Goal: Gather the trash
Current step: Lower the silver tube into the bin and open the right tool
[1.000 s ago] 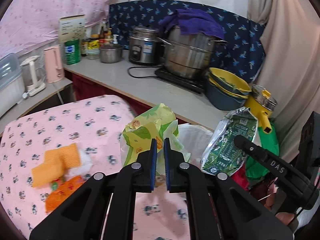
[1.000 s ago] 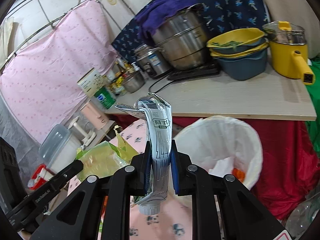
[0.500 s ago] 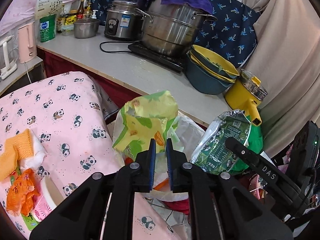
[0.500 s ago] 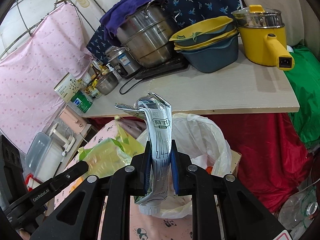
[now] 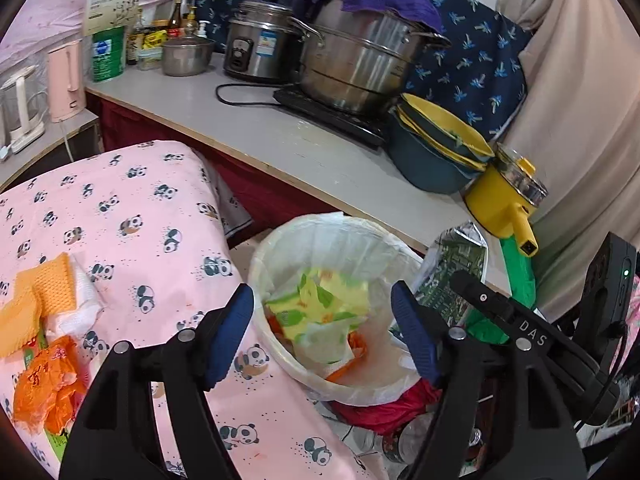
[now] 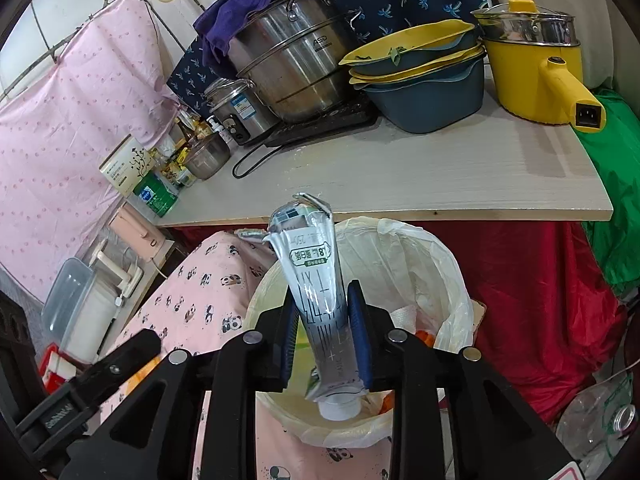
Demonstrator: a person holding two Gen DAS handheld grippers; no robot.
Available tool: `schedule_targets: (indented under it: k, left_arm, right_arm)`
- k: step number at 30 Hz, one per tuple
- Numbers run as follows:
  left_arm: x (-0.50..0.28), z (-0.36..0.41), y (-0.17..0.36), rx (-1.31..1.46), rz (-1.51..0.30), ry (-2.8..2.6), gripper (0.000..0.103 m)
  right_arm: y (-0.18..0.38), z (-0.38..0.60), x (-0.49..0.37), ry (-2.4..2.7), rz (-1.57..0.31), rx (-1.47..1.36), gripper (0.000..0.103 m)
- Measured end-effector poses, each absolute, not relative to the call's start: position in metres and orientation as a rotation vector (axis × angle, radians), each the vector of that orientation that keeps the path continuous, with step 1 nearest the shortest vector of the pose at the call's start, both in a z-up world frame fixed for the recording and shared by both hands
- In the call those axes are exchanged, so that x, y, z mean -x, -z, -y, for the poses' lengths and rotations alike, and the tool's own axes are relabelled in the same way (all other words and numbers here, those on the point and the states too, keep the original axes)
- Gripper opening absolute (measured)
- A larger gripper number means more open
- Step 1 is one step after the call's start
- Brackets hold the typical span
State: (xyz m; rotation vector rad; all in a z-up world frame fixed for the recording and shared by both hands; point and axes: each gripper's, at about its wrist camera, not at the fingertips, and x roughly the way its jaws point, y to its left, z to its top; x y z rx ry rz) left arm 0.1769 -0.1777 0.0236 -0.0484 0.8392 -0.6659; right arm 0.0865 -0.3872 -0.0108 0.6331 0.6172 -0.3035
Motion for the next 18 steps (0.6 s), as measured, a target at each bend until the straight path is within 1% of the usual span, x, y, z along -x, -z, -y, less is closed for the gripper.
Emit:
schedule_targets:
  k: [4,7,18]
  left_arm:
    - [-0.181,0.165,-0.024,0.058,-0.838,0.627,0.071]
    - [-0.185,0.155,-0.024,0.072,-0.837,0.601,0.072]
    - [-0.186,0.123,-0.028,0.078,-0.808,0.539,0.074]
  right_arm:
    - [0.011,0.382,-0.089,0.298,-0.620,-0.634,0.028]
    - [0.009,0.376,-0.091,0.297,-0.619,-0.622,0.032]
    - [-0.005,0.354,-0.099,0.262,-0.610,-0.591,0.033]
